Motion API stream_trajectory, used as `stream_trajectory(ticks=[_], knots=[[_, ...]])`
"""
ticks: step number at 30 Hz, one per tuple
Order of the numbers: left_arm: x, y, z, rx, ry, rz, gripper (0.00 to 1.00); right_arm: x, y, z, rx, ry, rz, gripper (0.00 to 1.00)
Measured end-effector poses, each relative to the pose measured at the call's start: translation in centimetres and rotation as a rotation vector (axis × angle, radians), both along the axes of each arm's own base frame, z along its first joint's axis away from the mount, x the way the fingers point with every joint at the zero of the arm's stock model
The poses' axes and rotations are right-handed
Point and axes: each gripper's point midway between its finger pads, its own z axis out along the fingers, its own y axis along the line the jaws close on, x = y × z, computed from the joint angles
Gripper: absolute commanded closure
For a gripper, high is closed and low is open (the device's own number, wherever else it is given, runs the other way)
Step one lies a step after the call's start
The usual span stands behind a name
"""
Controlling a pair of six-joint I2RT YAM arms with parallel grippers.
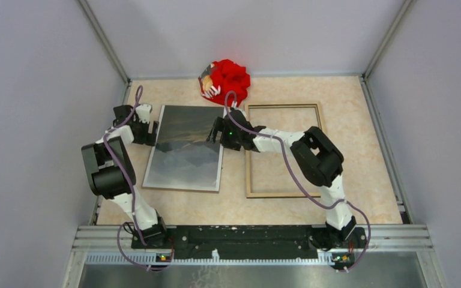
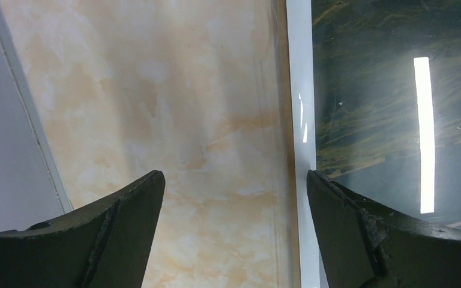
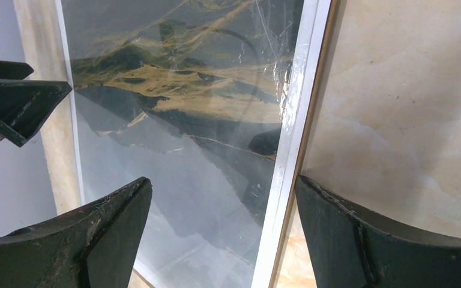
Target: Put the photo into the frame
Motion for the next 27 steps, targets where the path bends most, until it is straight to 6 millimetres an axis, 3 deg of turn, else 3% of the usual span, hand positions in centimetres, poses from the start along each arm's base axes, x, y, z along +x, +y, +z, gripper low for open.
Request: stream_trajectory(ticks=[7,16,23,27], knots=[[0.3,-0.6,-0.1,-0.013,-0.025,-0.012,0.06,0.2,0.1,0.1,0.045,0.002,-0.014,0.11],[-0.1,-3.9,-0.3,-0.054,-0.032,-0.081,0.05,0.4,-0.2,0.2,0.129,0.015,-0.039,0.12],[-0.5,-5.0,-0.5,-0.103,-0.012,-0.098,0.02,0.5,-0.5,0.4,0.193,0.030,-0.054,0.12],[-1.0,-5.3,0.5,-0.131,0.025,-0.103,0.02,0.5,-0.5,0.4,0.194,0.031,-0.053,0.13]])
